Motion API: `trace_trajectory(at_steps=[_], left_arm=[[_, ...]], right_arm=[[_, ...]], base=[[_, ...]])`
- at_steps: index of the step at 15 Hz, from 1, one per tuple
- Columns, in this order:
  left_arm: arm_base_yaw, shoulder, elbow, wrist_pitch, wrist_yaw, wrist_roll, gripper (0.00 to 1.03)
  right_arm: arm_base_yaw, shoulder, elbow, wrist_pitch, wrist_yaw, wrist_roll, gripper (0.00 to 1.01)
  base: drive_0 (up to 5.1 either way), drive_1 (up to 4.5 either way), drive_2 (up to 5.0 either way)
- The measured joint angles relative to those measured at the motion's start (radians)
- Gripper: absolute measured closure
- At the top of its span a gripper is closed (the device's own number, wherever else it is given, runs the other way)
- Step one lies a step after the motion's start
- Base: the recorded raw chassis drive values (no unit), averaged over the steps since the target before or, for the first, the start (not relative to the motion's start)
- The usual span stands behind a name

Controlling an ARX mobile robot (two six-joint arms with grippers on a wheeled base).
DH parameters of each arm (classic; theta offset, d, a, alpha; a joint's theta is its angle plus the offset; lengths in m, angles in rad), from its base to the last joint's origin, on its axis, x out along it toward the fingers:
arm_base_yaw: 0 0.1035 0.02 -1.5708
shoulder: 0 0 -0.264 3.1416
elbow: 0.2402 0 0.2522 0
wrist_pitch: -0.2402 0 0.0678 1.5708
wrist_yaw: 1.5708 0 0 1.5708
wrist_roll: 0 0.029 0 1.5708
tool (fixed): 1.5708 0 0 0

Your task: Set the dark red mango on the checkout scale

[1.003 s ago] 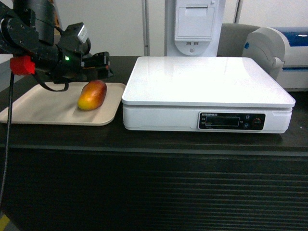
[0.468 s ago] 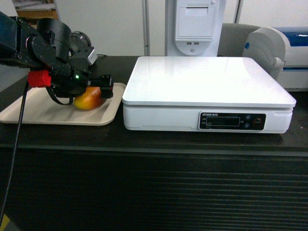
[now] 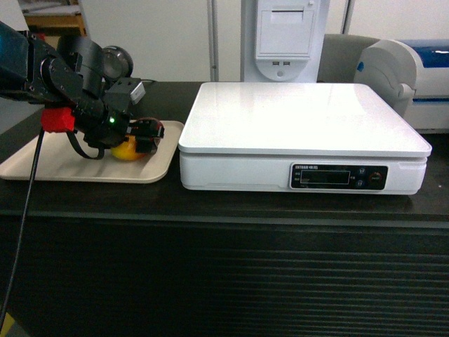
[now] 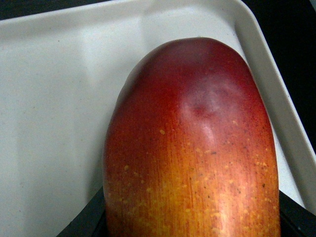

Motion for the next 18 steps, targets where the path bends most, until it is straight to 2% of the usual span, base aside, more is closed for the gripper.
trace_trajectory(at_steps=[3, 7, 9, 10, 12, 13, 17, 18], left_arm=[[0.0, -0.034, -0.074, 0.064, 0.001, 0.012, 0.44], [-0.009, -0.233, -0.278, 0.2, 0.035, 0.005, 0.44], [-0.05, -0.399, -0.34, 0.268, 0.072, -0.05, 0.44], [-0.107, -0.475, -0.344, 0.291, 0.092, -0.105, 0.44], [-0.188, -0.499, -0.341, 0.285, 0.094, -0.17, 0.44], [-0.228, -0.489, -0.336, 0.267, 0.084, -0.201, 0.44], [-0.381, -0.382, -0.236, 0.201, 0.01, -0.282, 0.44], [-0.401, -0.359, -0.211, 0.189, -0.004, -0.299, 0.44]], right_arm=[[0.0, 0.0, 0.0, 0.0, 0.0, 0.0, 0.03], [0.0, 0.0, 0.0, 0.0, 0.0, 0.0, 0.03], [0.0, 0.0, 0.0, 0.0, 0.0, 0.0, 0.03], [0.0, 0.0, 0.0, 0.0, 0.0, 0.0, 0.03], [0.0, 0.0, 0.0, 0.0, 0.0, 0.0, 0.03], [0.0, 0.0, 0.0, 0.0, 0.0, 0.0, 0.03], [0.0, 0.0, 0.0, 0.0, 0.0, 0.0, 0.03], [0.0, 0.0, 0.0, 0.0, 0.0, 0.0, 0.03]], base=[[0.0, 0.0, 0.0], [0.0, 0.0, 0.0], [0.0, 0.0, 0.0], [0.0, 0.0, 0.0], [0.0, 0.0, 0.0], [0.0, 0.0, 0.0], [0.0, 0.0, 0.0], [0.0, 0.0, 0.0]])
